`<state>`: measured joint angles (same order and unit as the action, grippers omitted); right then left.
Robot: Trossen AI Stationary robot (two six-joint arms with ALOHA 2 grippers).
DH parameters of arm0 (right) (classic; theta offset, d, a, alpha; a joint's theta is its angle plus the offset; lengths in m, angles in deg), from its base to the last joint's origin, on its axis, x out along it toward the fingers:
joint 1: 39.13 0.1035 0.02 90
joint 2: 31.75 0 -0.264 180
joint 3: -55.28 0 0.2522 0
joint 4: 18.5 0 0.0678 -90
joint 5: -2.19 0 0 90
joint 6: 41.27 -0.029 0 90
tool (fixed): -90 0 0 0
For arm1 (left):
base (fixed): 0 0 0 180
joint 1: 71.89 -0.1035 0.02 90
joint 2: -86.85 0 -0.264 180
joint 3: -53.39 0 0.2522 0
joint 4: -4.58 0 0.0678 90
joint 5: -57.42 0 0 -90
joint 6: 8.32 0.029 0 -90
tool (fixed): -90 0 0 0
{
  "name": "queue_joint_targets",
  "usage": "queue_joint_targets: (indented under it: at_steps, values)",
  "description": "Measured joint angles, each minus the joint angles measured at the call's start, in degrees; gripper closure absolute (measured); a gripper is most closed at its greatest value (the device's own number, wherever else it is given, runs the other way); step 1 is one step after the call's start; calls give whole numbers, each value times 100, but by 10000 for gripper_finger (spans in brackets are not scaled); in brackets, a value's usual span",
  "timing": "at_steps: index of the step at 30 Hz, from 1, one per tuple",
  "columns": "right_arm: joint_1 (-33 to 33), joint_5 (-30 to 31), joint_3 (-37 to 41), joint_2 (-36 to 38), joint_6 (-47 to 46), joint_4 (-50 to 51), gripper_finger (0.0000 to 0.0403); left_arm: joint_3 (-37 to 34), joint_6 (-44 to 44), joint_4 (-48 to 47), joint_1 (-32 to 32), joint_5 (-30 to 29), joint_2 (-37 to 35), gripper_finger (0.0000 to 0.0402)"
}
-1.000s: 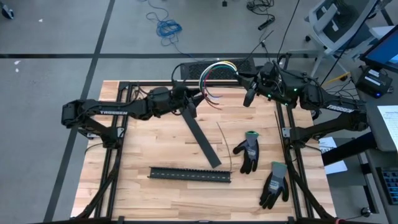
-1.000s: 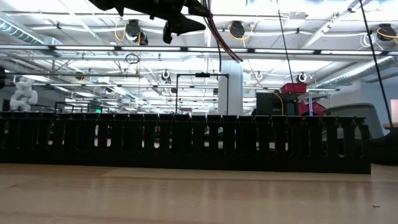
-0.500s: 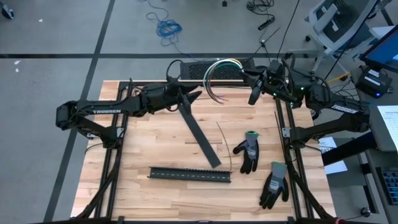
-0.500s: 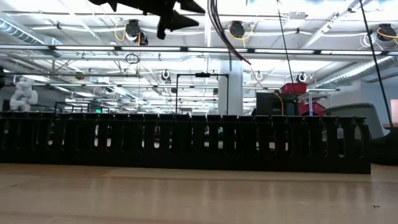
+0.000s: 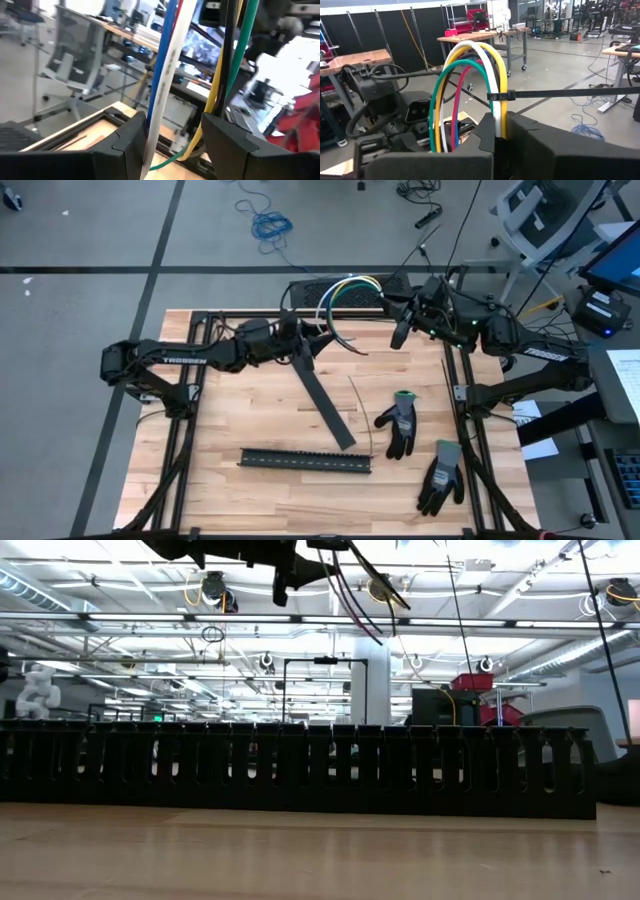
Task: Ziptie cables
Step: Put the zip-tied cables in the black cable duct
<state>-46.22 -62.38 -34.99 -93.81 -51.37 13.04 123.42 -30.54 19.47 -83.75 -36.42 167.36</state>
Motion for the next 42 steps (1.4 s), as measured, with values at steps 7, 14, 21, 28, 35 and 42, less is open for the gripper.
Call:
queue_joint_targets:
  at_steps: [7, 14, 21, 28, 35, 42]
  values:
    - [0, -11, 0, 76, 106, 54, 403, 2, 121, -485, -107, 331, -140, 217]
    - [0, -9, 0, 155, 104, 93, 403, 2, 310, -1004, -227, 255, -283, 217]
    - [2, -9, 0, 162, 163, 179, 403, 2, 151, -821, -227, 647, -302, 217]
    - [2, -9, 0, 162, 145, 177, 403, 2, 6, -528, -236, 873, -302, 217]
    - [0, -12, 0, 142, 79, -73, 403, 2, 153, -304, -234, 641, -190, 217]
    - [6, -190, -2, -34, 8, -260, 403, 2, 199, 86, -227, 205, 12, 217]
